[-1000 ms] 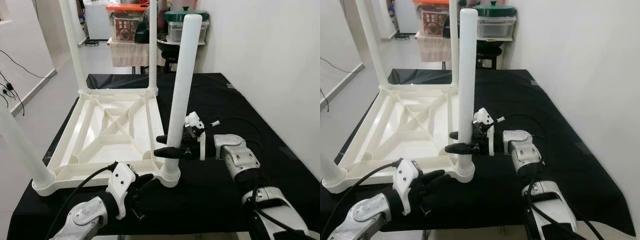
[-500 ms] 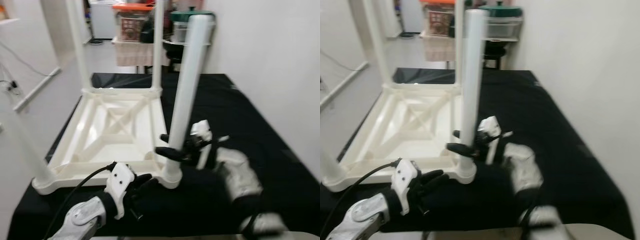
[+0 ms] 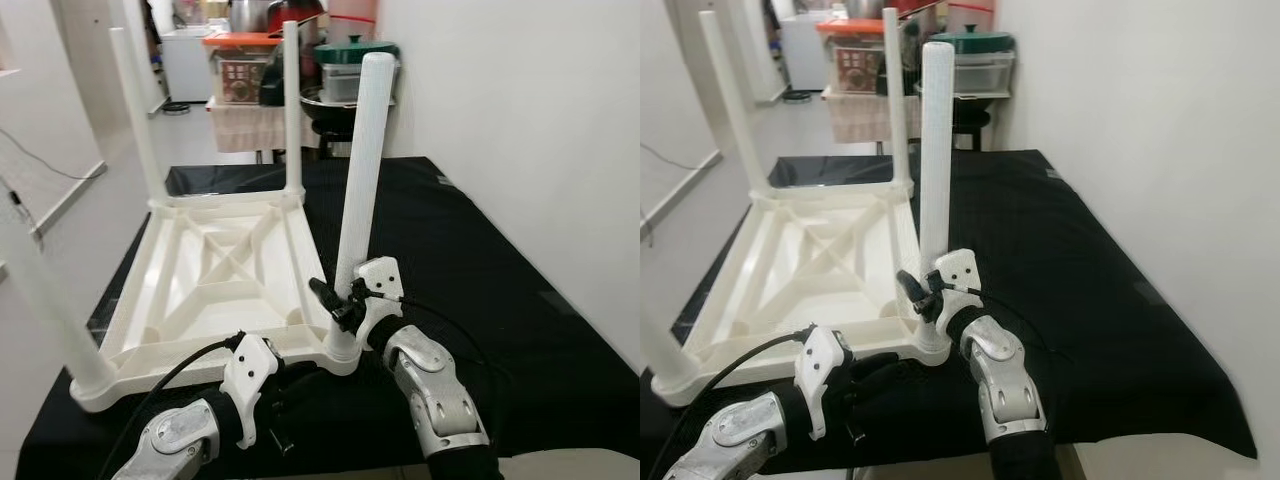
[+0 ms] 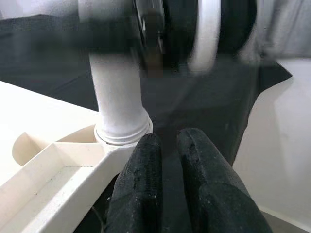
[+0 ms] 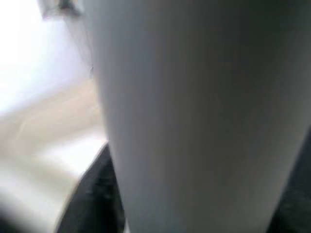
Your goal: Building children table
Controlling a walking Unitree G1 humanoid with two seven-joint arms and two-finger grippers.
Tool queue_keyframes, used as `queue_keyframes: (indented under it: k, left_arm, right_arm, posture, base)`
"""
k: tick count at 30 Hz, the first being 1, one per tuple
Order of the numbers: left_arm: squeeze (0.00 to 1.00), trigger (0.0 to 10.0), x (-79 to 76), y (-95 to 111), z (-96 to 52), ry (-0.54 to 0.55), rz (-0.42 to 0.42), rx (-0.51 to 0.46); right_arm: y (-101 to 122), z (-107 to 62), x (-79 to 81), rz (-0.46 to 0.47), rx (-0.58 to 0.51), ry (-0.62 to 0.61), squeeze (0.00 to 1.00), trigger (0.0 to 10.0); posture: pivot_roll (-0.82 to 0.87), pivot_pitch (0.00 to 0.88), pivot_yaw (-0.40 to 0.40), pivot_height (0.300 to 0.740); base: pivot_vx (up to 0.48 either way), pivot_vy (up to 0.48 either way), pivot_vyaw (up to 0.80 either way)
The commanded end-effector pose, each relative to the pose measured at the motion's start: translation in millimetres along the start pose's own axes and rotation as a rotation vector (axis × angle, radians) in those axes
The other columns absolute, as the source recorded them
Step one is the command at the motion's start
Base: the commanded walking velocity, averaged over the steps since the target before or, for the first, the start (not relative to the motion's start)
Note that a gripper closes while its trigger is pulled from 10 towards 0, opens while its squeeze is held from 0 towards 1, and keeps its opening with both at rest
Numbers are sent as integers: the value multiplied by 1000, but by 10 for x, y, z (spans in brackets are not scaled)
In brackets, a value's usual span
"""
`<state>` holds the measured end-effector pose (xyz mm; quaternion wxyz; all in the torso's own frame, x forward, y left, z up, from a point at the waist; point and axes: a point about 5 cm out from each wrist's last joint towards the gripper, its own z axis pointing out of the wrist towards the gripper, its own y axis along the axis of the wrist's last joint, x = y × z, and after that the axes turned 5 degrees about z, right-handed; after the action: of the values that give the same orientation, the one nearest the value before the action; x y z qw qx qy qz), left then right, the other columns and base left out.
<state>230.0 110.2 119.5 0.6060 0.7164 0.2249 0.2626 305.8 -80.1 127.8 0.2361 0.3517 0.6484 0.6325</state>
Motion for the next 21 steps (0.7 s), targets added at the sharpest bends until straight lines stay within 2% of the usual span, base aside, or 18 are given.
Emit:
queue_keyframes:
  k: [1,2,4,5,6,7,8,11,12,14,19,20,21]
  left_arm:
    - [0,10000,35,-5,-6,13,13,3]
    - [0,10000,41,-1,-2,14,12,0]
    - [0,10000,47,-22,4,13,11,2]
    - [0,10000,47,-22,4,13,11,2]
    - [0,10000,48,-32,6,13,12,4]
    - [0,10000,48,-39,8,13,12,5]
    - [0,10000,48,-41,9,13,12,6]
    - [0,10000,80,-40,-3,30,17,3]
    - [0,10000,80,-40,-3,30,17,3]
    - [0,10000,100,-38,-16,45,21,2]
    - [0,10000,101,-29,-22,53,23,0]
    - [0,10000,99,-25,-20,55,25,0]
    - [0,10000,98,-24,-17,56,26,-1]
  right_arm:
    - [-76,37,154,39,40,142,1000,10000]
    - [-17,30,213,20,29,201,1000,10000]
    - [139,-4,200,-32,-5,405,969,10000]
    - [139,-4,200,-32,-5,405,969,10000]
    - [185,-34,166,-52,-5,498,584,10000]
    - [213,-57,139,-65,-4,561,584,10000]
    - [221,-70,128,-70,0,589,0,10000]
    - [365,-71,-133,-95,73,729,0,10000]
    - [365,-71,-133,-95,73,729,0,10000]
    - [554,29,-335,-96,72,715,0,10000]
    - [645,76,-414,-62,76,718,0,10000]
    - [641,76,-418,-48,100,748,0,745]
    - [637,72,-423,-39,116,776,0,745]
  posture:
    - [62,0,-24,740]
    - [60,0,-22,740]
    - [63,0,-26,740]
    - [63,0,-26,740]
    - [65,0,-28,740]
    - [65,0,-28,740]
    - [65,0,-28,740]
    - [84,0,-43,740]
    - [84,0,-43,740]
    - [97,0,-51,740]
    - [101,0,-54,740]
    - [107,0,-56,740]
    - [107,0,-56,740]
  base:
    - [0,0,0]
    - [0,0,0]
    - [0,0,0]
    - [0,0,0]
    - [0,0,0]
    - [0,0,0]
    - [0,0,0]
    - [0,0,0]
    - [0,0,0]
    - [0,0,0]
    - [0,0,0]
    - [0,0,0]
    - [0,0,0]
